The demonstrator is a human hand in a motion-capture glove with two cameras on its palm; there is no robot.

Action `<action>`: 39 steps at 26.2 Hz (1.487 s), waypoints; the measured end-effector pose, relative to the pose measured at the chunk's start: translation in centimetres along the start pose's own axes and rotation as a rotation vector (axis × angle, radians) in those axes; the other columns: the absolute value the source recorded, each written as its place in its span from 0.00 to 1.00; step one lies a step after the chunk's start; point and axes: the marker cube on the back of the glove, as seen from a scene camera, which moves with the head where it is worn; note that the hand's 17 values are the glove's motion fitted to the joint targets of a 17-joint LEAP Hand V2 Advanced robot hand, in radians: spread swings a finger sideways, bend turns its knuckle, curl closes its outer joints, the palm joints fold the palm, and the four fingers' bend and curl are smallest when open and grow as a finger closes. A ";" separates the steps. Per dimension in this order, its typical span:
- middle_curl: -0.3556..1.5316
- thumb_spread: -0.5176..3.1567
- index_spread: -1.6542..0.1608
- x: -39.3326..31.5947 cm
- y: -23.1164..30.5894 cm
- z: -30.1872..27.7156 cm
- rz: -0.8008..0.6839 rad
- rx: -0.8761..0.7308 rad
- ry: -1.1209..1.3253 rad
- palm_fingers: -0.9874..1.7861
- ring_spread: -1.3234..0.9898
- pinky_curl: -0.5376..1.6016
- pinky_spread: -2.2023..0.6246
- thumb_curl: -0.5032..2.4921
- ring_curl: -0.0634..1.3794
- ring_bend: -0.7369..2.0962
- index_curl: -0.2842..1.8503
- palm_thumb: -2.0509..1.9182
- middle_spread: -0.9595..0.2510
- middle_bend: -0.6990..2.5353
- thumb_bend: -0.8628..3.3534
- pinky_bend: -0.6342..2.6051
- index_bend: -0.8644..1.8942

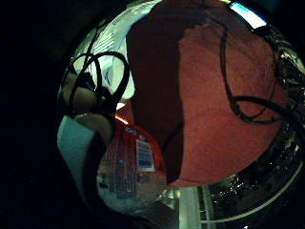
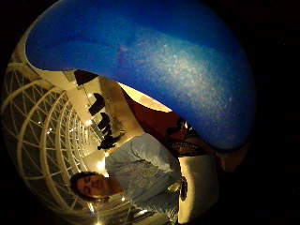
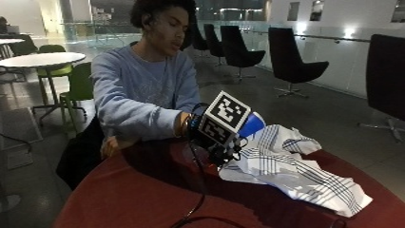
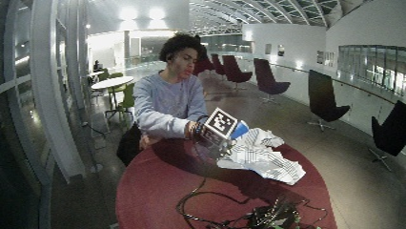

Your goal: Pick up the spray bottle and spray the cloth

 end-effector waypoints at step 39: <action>0.42 0.36 0.80 -17.9 4.1 11.9 -0.637 0.425 -0.750 0.74 0.55 0.43 0.77 0.38 0.31 0.45 0.25 0.75 0.76 0.28 0.20 0.32 0.35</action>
